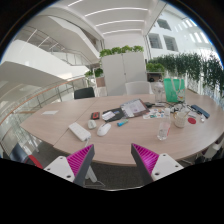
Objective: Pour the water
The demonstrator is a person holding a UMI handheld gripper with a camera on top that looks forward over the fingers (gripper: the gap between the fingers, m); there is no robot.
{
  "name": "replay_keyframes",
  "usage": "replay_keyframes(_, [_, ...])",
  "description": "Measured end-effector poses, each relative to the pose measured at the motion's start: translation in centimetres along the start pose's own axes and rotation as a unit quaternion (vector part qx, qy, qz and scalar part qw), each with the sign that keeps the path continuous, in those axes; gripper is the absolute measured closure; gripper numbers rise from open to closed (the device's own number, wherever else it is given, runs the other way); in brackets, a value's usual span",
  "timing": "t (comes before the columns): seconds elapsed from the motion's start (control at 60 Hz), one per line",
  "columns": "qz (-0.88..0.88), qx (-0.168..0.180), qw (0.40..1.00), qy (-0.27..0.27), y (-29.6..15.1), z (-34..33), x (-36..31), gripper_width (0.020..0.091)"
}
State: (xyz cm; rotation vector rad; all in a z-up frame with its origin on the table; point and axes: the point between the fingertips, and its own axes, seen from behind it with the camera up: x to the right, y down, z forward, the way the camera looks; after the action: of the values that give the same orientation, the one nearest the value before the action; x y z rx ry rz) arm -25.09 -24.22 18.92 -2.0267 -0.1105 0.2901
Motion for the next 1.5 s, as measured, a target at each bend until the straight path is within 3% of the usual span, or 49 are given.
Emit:
replay_keyframes(0.017, [0.001, -0.001, 1.0, 0.001, 0.1, 0.1, 0.0, 0.0254])
replay_keyframes(0.217, [0.013, -0.012, 1.0, 0.003, 2.6, 3.2, 2.4, 0.0271])
replay_keyframes(0.35, [0.01, 0.007, 0.999, 0.039, 4.5, 5.6, 9.3, 0.0273])
replay_keyframes(0.617, [-0.008, 0.074, 0.991, 0.11, 0.2, 13.4, 24.4, 0.0273])
replay_keyframes(0.933, [-0.018, 0.101, 0.993, 0.061, -3.4, 23.1, 27.8, 0.0273])
replay_keyframes(0.967, [-0.02, 0.1, 0.993, 0.056, -3.4, 23.9, 27.9, 0.0302])
replay_keyframes(0.983, [-0.022, 0.099, 0.993, 0.052, -3.3, 24.2, 27.9, 0.0362])
replay_keyframes(1.017, [-0.027, 0.094, 0.994, 0.04, -3.0, 24.9, 27.5, 0.0579])
replay_keyframes(1.083, [-0.027, 0.105, 0.993, 0.05, -3.4, 25.9, 28.3, 0.0594])
replay_keyframes(1.183, [-0.044, 0.107, 0.993, 0.038, -3.6, 25.1, 27.7, 0.0674])
replay_keyframes(1.317, [-0.038, 0.094, 0.995, 0.017, -3.4, 25.9, 27.4, 0.0739])
replay_keyframes(1.417, [-0.027, 0.072, 0.997, 0.004, -3.4, 26.1, 26.8, 0.074])
replay_keyframes(1.5, [0.038, 0.084, 0.996, -0.014, -6.6, 25.5, 27.0, 0.074])
